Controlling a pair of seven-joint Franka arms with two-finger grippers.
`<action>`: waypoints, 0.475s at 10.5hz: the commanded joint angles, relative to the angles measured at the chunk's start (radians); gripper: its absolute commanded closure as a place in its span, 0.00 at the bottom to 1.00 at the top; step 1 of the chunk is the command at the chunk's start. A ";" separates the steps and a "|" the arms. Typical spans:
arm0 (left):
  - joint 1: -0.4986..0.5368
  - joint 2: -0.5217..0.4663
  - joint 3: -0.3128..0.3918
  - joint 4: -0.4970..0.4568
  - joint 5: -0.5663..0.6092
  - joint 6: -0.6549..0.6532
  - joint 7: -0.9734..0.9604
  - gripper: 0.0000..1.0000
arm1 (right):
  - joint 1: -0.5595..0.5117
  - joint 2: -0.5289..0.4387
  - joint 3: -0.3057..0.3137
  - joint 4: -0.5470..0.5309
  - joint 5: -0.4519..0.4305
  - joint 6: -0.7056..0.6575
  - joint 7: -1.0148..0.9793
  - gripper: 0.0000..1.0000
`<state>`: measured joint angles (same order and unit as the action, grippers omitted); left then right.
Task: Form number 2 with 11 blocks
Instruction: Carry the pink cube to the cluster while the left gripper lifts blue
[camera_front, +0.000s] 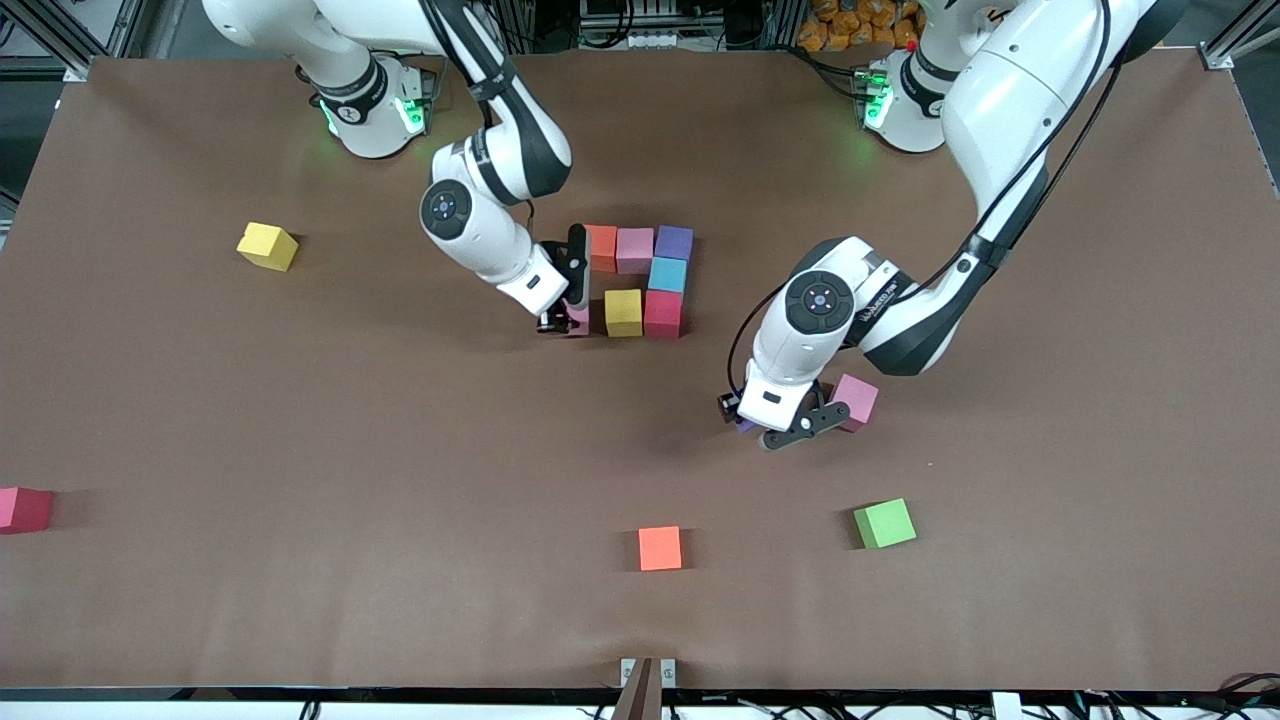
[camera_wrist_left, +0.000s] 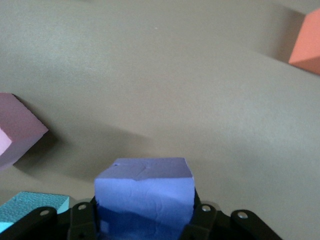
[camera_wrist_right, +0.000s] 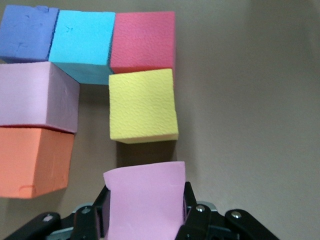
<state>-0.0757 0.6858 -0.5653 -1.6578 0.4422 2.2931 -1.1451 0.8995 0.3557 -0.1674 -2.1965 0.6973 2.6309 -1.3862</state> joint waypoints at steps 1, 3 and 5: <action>-0.032 -0.023 0.004 0.001 -0.016 -0.041 0.054 1.00 | -0.001 -0.003 0.019 -0.026 0.041 0.044 -0.024 1.00; -0.039 -0.019 0.002 -0.005 -0.016 -0.066 0.056 1.00 | -0.002 0.003 0.019 -0.026 0.041 0.047 -0.028 1.00; -0.039 -0.014 0.002 -0.002 -0.016 -0.066 0.056 1.00 | 0.001 0.028 0.020 -0.025 0.068 0.087 -0.033 1.00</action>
<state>-0.1133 0.6832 -0.5681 -1.6575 0.4422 2.2401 -1.1178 0.9012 0.3709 -0.1545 -2.2101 0.7173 2.6785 -1.3864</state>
